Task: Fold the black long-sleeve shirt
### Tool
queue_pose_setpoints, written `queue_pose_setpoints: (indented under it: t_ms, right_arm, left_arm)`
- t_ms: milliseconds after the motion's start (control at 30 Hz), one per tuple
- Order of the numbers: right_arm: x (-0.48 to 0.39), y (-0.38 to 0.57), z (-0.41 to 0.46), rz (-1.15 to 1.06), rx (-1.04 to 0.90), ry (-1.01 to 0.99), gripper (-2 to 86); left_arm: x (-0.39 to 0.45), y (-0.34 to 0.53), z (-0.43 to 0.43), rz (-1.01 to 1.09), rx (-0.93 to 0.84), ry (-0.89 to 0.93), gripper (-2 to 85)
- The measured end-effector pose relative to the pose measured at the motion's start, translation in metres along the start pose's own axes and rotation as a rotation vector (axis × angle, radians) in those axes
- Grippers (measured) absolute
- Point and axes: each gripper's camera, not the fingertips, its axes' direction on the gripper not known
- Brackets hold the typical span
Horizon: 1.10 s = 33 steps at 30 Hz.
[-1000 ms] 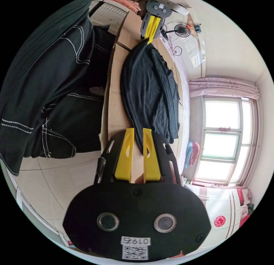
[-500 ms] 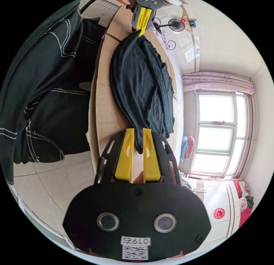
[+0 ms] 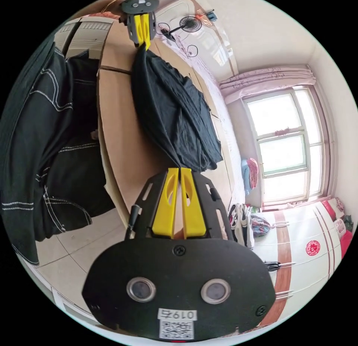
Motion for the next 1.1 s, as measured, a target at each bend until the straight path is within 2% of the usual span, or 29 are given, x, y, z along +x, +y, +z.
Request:
queue_pose_setpoints:
  t_ms: [167, 367, 533, 700, 933, 1100]
  right_arm:
    - [0.018, 0.012, 0.0, 0.021, -0.007, -0.005, -1.0]
    - [0.041, 0.026, -0.009, 0.029, -0.008, -0.098, -1.0]
    - [0.07, 0.04, -0.021, 0.06, 0.0, -0.272, -1.0]
    - [0.108, 0.049, -0.006, 0.083, 0.009, -0.489, -1.0]
    - [0.156, 0.037, 0.058, 0.067, 0.029, -0.391, -0.9]
    - [0.232, 0.008, 0.153, 0.024, 0.045, -0.248, -0.9]
  left_arm:
    - [-0.015, -0.006, -0.006, -0.018, 0.041, -0.029, 0.6]
    - [-0.017, -0.019, -0.012, 0.06, 0.012, -0.049, 0.5]
    - [-0.026, -0.024, -0.018, 0.095, -0.022, 0.04, 0.5]
    - [-0.049, -0.036, -0.005, 0.144, -0.042, 0.223, 0.6]
    - [-0.103, -0.079, 0.06, 0.241, -0.099, 0.194, 0.8]
    - [-0.205, -0.137, 0.131, 0.301, -0.02, 0.124, 0.8]
